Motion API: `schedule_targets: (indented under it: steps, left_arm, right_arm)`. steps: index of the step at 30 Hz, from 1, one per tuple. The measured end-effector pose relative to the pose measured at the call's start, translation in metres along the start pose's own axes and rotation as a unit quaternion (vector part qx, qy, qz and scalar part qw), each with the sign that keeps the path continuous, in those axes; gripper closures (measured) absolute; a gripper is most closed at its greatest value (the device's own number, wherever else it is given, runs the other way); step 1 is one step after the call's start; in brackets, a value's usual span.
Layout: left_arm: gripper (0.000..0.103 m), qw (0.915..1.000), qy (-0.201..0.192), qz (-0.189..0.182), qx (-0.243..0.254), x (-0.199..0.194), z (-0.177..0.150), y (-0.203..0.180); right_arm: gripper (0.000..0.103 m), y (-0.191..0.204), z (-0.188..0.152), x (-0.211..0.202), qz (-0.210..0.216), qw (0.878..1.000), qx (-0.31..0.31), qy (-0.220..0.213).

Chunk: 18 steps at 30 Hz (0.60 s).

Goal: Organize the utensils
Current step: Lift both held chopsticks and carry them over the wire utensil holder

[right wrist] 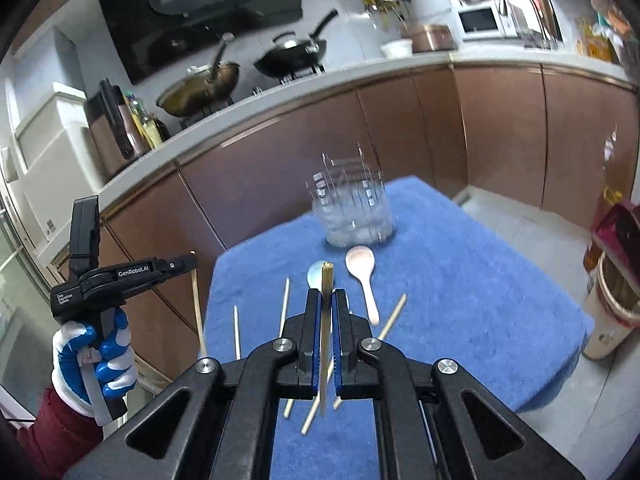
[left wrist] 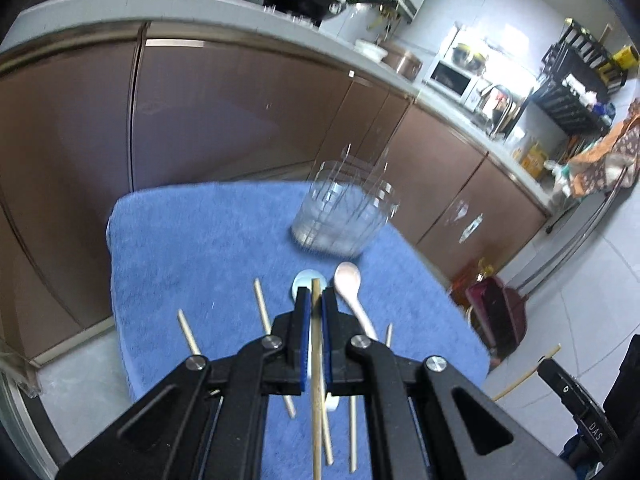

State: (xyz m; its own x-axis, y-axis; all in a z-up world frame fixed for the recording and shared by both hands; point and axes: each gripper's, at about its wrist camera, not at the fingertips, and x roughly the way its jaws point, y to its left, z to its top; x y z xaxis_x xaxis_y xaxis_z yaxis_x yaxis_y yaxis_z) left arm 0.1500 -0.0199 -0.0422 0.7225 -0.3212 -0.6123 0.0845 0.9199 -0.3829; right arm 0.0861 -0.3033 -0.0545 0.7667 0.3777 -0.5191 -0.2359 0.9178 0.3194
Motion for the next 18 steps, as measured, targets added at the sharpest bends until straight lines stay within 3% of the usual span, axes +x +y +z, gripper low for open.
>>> schedule_targets:
  steps: [9,18]
  left_arm:
    - [0.098,0.9944,-0.104,-0.019,-0.001,-0.004,0.097,-0.028]
    - [0.098,0.9740,-0.226,-0.018,-0.006,0.050,0.191,-0.055]
  right_arm:
    - [0.098,0.002,0.085,0.011,0.016,0.997,-0.026,-0.066]
    - [0.098,0.000,0.178,0.073,0.018,0.990,-0.051,-0.129]
